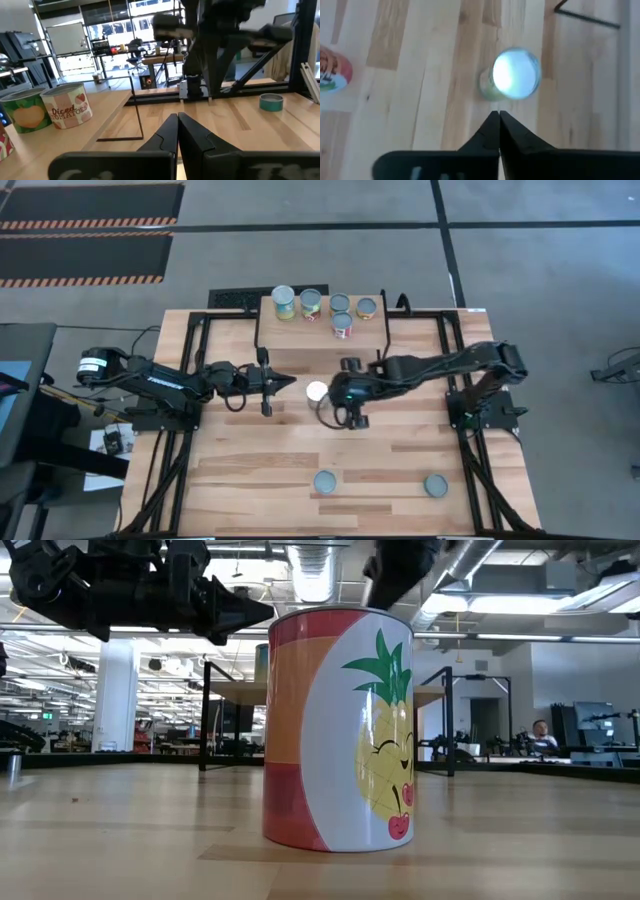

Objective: Pick and place cans onto a shelf
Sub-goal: Put the canned oranges on the shelf aligned with the canned carrots

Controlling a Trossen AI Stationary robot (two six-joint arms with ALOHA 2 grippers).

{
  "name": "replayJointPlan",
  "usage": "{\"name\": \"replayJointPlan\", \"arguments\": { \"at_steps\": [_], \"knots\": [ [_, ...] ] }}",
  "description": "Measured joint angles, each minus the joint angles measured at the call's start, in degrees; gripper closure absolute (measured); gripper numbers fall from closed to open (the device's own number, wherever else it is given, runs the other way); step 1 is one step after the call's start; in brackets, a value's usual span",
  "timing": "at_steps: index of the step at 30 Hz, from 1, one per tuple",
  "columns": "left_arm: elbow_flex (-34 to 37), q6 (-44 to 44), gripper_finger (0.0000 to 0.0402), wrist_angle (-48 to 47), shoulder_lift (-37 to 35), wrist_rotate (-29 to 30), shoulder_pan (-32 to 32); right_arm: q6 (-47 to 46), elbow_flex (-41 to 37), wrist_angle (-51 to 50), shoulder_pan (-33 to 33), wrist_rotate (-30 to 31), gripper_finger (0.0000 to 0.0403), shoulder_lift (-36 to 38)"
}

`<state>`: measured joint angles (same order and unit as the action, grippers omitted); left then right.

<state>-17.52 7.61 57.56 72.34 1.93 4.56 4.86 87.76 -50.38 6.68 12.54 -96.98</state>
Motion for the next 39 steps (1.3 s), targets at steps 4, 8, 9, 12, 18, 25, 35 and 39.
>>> {"name": "replayJointPlan", "arguments": {
  "at_steps": [4,8,9,12,18,25,35,39],
  "knots": [
    [-0.55,-1.70,0.0401,-0.86,-0.01,-0.42,-0.01,-2.57,-14.98,13.53,0.06,-0.42,0.0386,7.41],
    [-3.25,-2.85,0.0401,-5.21,0.00,-2.82,-0.38,-3.94,-30.24,30.40,0.01,-0.73,0.0387,14.31],
    [-4.22,-3.22,0.0401,-6.93,0.00,-2.95,-0.69,-4.21,-33.67,34.22,0.04,-0.91,0.0391,15.98],
    [-7.73,-4.45,0.0401,-13.90,0.00,-3.07,-1.92,-4.50,-43.11,46.68,0.05,-2.35,0.0397,20.61],
    [-17.59,-5.50,0.0401,-36.20,0.02,-1.56,-4.79,-4.48,-58.79,66.47,-1.14,-5.54,0.0392,27.89],
    [-29.29,-8.96,0.0388,-57.98,3.71,4.91,-7.68,-5.12,-72.15,82.86,-5.13,-6.47,0.0396,32.34],
    [-43.38,-7.82,0.0315,-74.86,15.69,11.00,-9.24,-6.82,-79.85,89.74,-7.59,-6.59,0.0392,33.33],
    [-46.76,-7.73,0.0297,-77.58,18.50,11.44,-9.81,-6.66,-80.64,90.30,-7.45,-6.59,0.0393,33.02]
  ]
}}
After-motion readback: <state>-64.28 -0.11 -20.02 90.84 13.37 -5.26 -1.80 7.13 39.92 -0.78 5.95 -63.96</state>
